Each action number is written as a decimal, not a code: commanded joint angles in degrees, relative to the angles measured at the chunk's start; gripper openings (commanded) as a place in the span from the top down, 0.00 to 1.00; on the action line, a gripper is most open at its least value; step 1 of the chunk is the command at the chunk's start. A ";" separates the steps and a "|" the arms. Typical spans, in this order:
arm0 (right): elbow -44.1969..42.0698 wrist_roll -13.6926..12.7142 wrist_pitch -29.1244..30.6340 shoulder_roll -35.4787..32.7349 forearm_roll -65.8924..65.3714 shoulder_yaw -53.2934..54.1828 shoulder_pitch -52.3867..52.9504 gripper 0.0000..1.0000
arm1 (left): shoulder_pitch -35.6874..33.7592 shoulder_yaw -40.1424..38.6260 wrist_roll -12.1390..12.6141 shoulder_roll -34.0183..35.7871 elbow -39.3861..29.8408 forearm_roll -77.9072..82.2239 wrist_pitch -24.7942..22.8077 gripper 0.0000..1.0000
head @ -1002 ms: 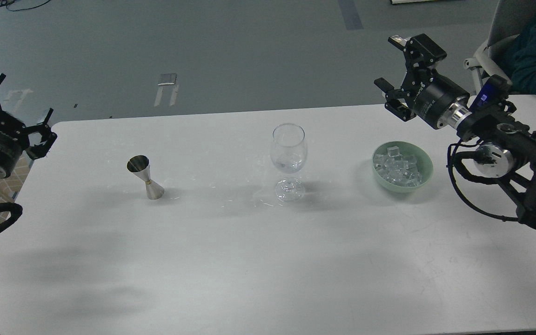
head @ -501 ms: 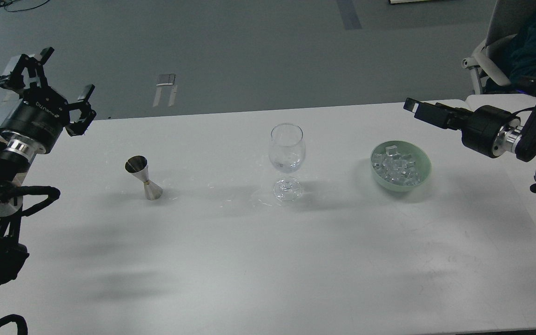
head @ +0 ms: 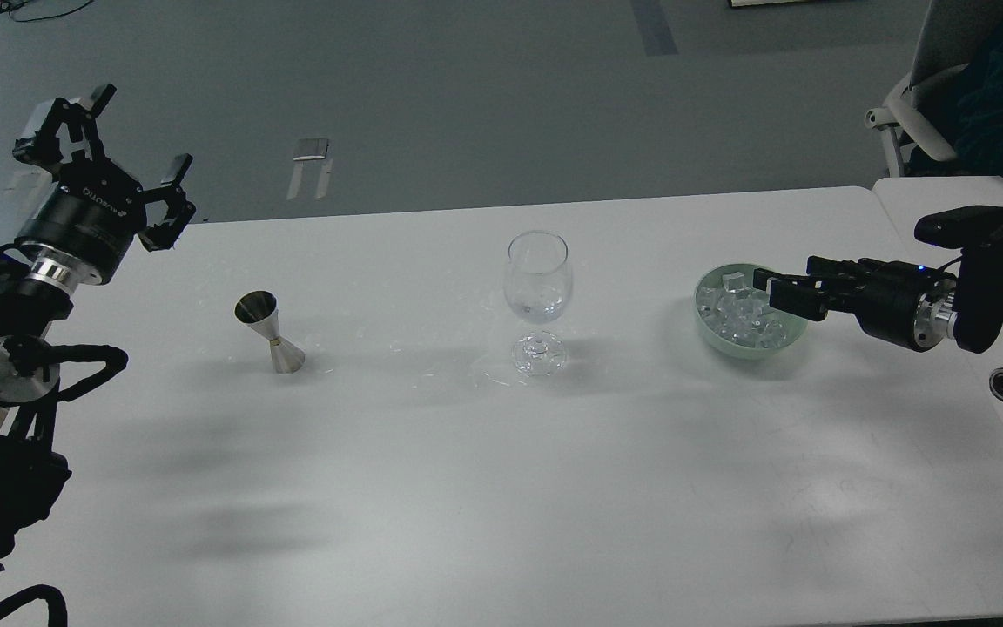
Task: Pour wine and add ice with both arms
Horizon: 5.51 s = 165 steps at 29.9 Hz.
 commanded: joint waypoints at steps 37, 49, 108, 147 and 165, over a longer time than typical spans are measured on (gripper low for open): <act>-12.33 0.52 1.37 8.95 -0.87 -7.90 4.62 0.38 | 0.27 -0.01 -0.07 -0.72 -0.34 0.00 0.00 0.02; -14.53 0.52 1.82 10.80 -0.78 -7.81 4.79 0.40 | 0.27 -0.01 -0.07 -0.72 -0.43 0.00 0.00 0.02; -14.71 -0.19 3.31 12.12 0.18 -8.25 6.55 0.87 | 0.27 -0.01 -0.07 -0.72 -0.51 0.00 0.00 0.02; 4.20 -0.45 13.77 16.49 12.31 -22.56 47.59 0.87 | -0.35 0.17 -0.07 -0.72 -0.51 0.09 0.00 0.02; 0.06 0.25 18.52 23.63 17.76 -28.90 46.89 0.86 | -0.35 0.35 0.02 -0.81 -0.51 0.09 0.00 0.02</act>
